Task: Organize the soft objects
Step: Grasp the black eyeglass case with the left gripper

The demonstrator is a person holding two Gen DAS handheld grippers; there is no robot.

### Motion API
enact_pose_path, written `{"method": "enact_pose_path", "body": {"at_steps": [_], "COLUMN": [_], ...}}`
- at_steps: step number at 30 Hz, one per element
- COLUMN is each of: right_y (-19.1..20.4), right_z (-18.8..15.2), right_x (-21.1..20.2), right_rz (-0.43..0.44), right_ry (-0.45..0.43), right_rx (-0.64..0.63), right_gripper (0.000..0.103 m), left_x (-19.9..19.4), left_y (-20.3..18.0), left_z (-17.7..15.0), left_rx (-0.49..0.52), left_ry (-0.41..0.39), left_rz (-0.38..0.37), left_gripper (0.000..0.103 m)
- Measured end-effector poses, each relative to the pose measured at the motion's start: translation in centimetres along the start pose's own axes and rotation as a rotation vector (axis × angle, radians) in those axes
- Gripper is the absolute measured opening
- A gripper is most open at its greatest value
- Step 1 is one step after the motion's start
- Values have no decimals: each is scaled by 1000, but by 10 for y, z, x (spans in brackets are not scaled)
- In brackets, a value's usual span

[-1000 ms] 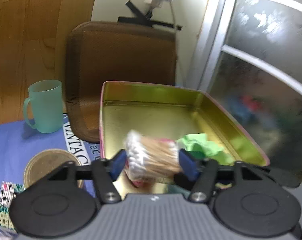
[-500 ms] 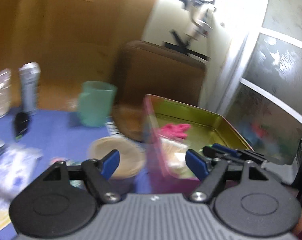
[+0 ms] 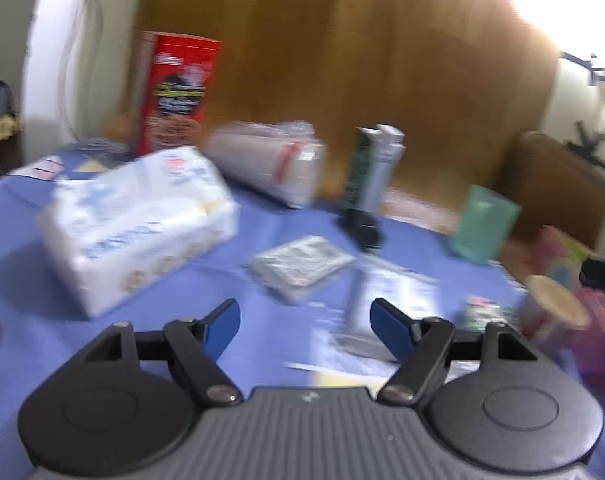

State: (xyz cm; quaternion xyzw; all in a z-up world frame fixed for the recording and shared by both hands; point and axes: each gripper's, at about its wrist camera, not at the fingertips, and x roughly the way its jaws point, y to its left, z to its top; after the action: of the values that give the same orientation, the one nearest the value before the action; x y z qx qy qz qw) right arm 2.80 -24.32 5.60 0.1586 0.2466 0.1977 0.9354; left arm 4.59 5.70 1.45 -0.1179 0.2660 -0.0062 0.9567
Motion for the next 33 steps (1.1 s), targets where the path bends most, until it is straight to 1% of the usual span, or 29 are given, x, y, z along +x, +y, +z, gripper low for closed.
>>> {"method": "enact_pose_path", "body": {"at_steps": [2,4,6,7,10,11,12,15,16,17,20,23,26,29,31,33], "right_y": [20,36,48,51,63,66,65,60,61,62,64,73,85,97,104,112], "right_z": [7,13,21,24,35,37,38,36,36,36,35,36,33,15,-4,-27], "right_x": [35,74,121,140,197,216,232,268,271,274,264,242,207,162,131,103], "right_rz": [21,10,-10,-27,-121,-145,-168,-244,-251,-254,-232,-189,-76,41,92,131], "right_ry": [55,117,191,217,271,297,326,403,380,385,375,335,338,361,378,394], "right_rx": [-28,-49,-50,-52,-108,-129,-144,-155,-167,-182,-190,-199,-180,-204,-255,-331], "right_gripper": [30,32,35,36,39,44,46,46,45,41,40,40,40,41,41,41], "left_x": [7,14,12,13,9,9,9,11,12,12,11,8,5,3,-2,-8], "left_y": [6,11,15,18,24,26,28,34,35,36,40,47,59,69,72,70], "left_z": [-5,-6,-5,-5,-8,-8,-9,-8,-8,-8,-7,-7,-6,-7,-9,-13], "left_rx": [-10,-30,-56,-68,-107,-120,-134,-173,-180,-189,-211,-247,-301,-352,-375,-357], "left_ry": [-2,27,5,8,-8,-8,-7,-2,-1,-1,-4,-12,-21,-9,2,36], "left_rz": [11,-4,-10,-18,-32,-32,-37,-55,-59,-61,-69,-81,-96,-115,-131,-176], "left_gripper": [73,65,65,65,65,65,65,65,65,65,65,65,65,63,63,63]}}
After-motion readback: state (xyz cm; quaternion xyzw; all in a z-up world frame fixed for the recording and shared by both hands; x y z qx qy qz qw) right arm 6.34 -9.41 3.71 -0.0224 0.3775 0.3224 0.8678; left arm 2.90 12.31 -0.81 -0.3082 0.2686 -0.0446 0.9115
